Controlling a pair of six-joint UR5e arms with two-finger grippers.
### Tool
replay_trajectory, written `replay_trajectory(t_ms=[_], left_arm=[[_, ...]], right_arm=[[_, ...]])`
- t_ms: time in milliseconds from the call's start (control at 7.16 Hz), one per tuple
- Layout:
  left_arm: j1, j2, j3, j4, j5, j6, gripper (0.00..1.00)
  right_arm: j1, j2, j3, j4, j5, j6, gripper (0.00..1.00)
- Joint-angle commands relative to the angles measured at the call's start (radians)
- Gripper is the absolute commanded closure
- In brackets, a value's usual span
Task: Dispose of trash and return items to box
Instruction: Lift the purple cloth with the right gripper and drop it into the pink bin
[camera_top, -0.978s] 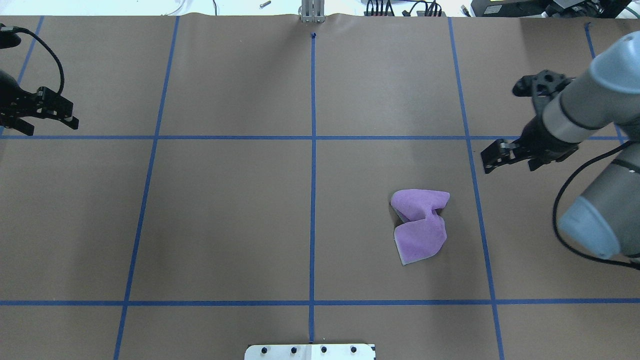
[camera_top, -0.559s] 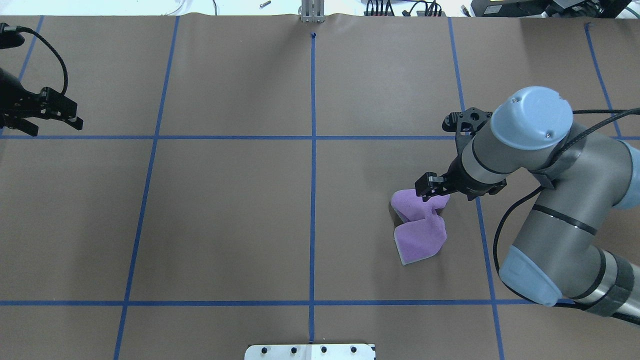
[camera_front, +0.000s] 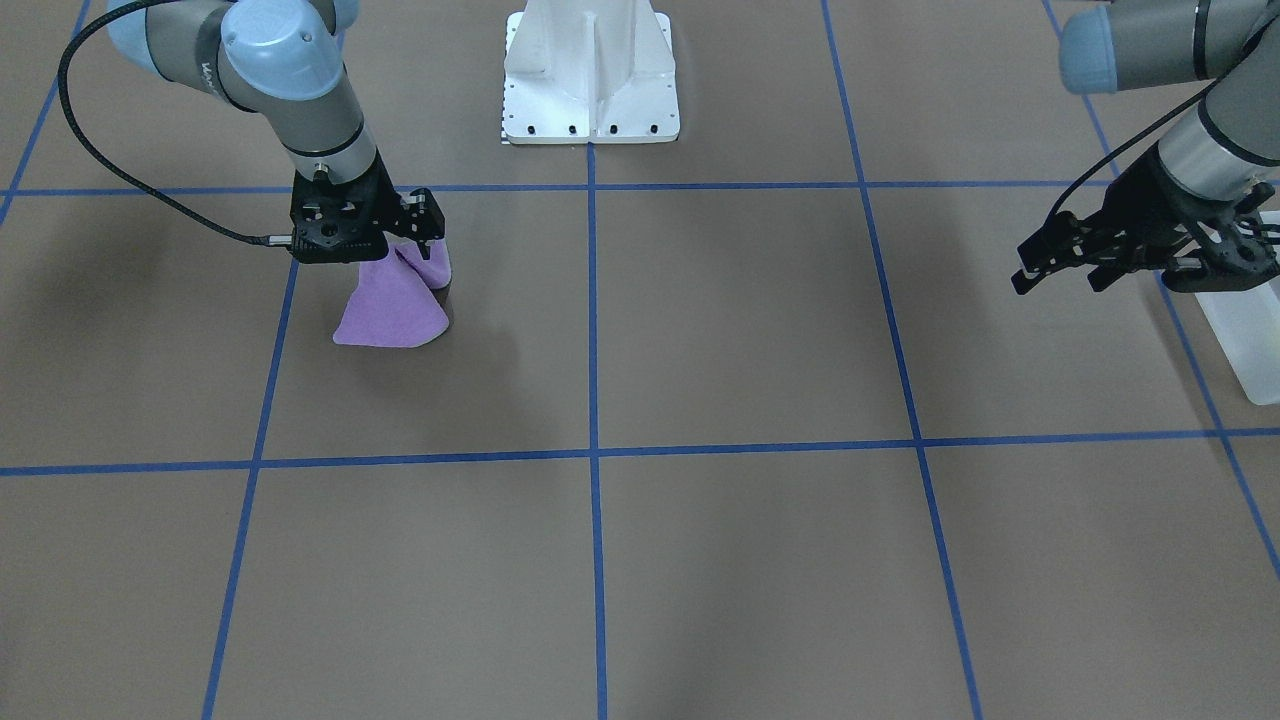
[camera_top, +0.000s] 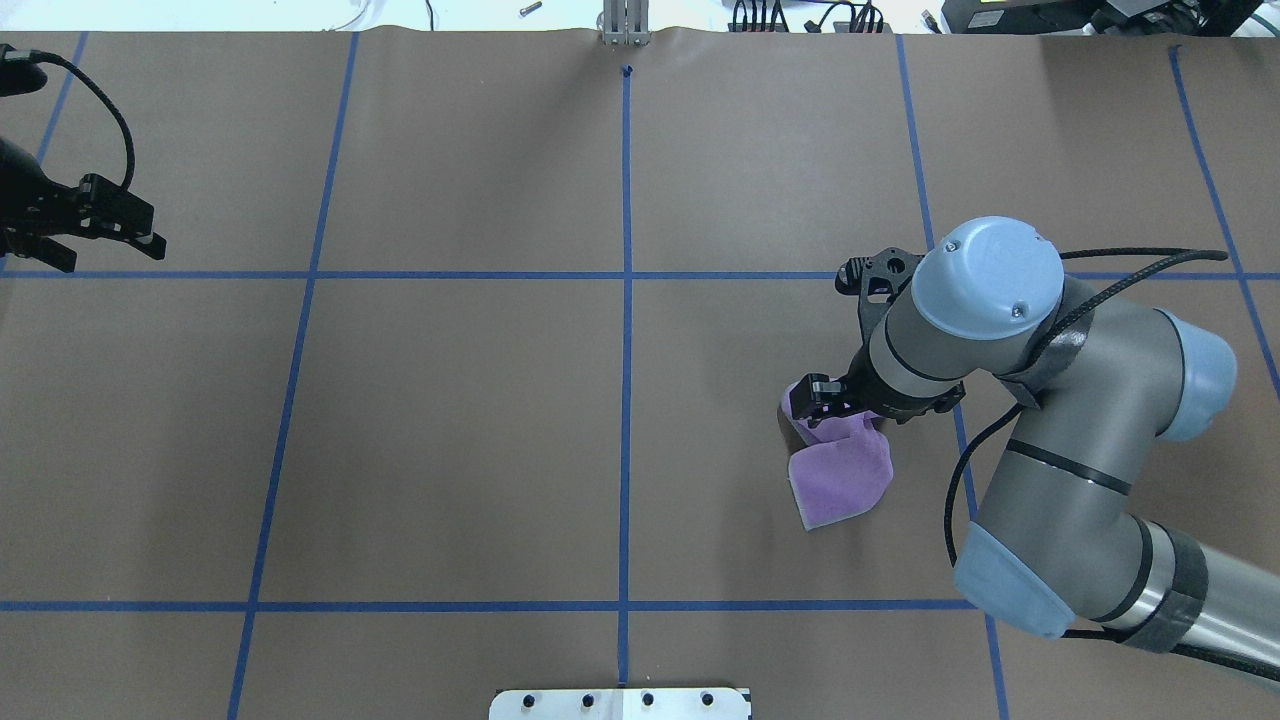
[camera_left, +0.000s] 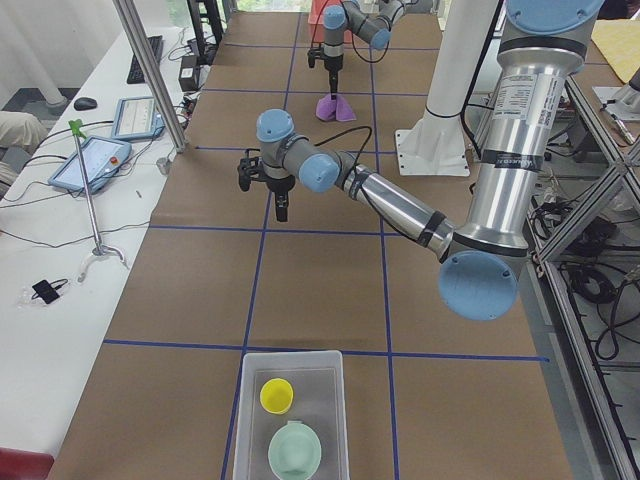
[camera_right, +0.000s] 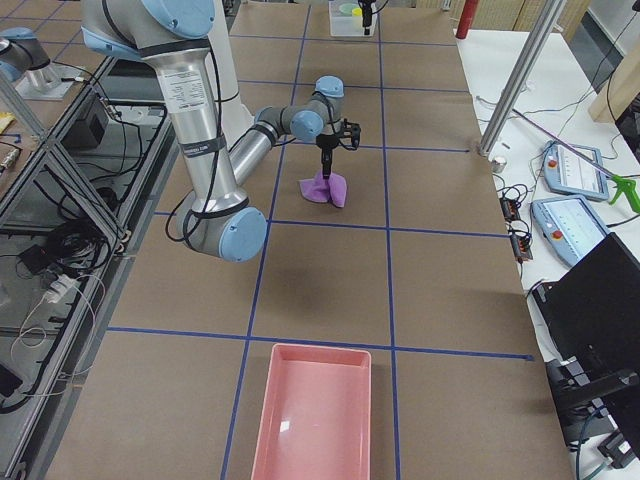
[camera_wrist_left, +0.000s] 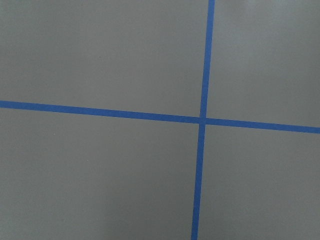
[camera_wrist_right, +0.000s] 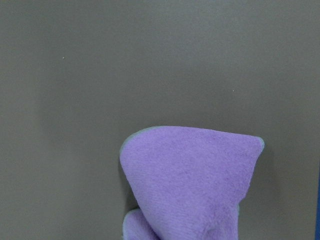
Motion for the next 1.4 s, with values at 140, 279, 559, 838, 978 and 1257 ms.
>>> replay_trajectory(t_ms=[140,279,559,838,978,1257], left_arm=[[0.000,0.003,-0.001,0.000,0.000,0.001,0.02],[0.000,0.001,-0.001,0.000,0.000,0.001,0.02],[-0.002,0.004,-0.001,0.000,0.001,0.001,0.02],[0.000,0.006,0.000,0.000,0.000,0.001,0.02],[0.000,0.006,0.000,0.000,0.000,0.001,0.02],[-0.002,0.006,0.000,0.000,0.000,0.001,0.02]], right_arm=[[0.000,0.009,-0.032,0.012,0.000,0.002,1.00],[0.004,0.000,-0.030,0.053,0.006,0.004,1.00],[0.026,-0.001,-0.020,0.058,0.015,-0.001,1.00],[0.216,-0.125,0.107,0.048,0.163,-0.086,1.00],[0.368,-0.227,0.158,0.038,0.259,-0.240,1.00],[0.659,-0.375,0.146,-0.056,0.310,-0.696,1.00]])
